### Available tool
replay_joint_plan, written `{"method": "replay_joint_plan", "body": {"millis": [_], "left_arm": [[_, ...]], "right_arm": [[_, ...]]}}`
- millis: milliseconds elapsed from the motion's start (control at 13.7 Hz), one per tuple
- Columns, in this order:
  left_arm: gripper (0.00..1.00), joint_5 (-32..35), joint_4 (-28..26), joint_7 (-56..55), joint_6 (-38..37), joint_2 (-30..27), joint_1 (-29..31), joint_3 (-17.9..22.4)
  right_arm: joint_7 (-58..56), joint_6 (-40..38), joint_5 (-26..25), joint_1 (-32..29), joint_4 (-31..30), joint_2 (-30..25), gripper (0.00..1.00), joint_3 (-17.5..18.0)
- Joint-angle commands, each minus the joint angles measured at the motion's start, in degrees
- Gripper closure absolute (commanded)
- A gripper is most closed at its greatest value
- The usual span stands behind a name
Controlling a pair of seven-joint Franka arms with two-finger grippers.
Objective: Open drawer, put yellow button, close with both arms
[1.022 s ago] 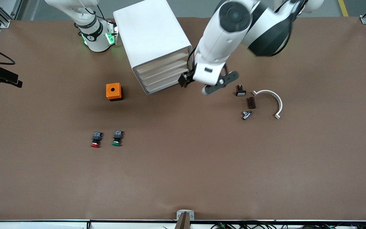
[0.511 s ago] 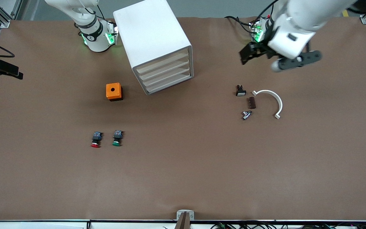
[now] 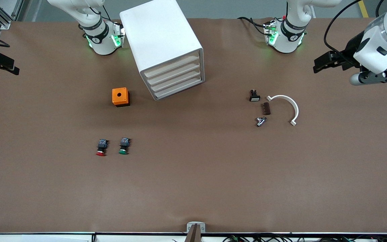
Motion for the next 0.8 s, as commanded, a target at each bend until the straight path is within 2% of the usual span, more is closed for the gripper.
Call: {"method": "replay_joint_plan", "body": {"millis": [0,292,584,730], "left_arm": [[0.01,2.75,-11.22,3.37,7.34,-7.13,2.14,-0.76],[0.01,2.84,-17.21,9.26,12.71,-9.34,5.58,-0.76],[0.01,4.86,-23.01,12.87,18.34,-12.15,7.6,-0.85],[0.01,4.95,-23.55,13.49,19.31,-12.24,7.61,-0.85]], "right_arm": [[-0.11,0.32,-0.07,0.65,-2.49,-2.57,0.0,0.19],[-0.11,4.09,-0.07,0.66,-5.74,-4.94,0.0,0.19],[-0.2,12.97,-0.07,0.66,-16.55,-12.41,0.0,0.01],[-0.2,13.15,-0.42,0.66,-16.56,-12.43,0.0,0.01]]}}
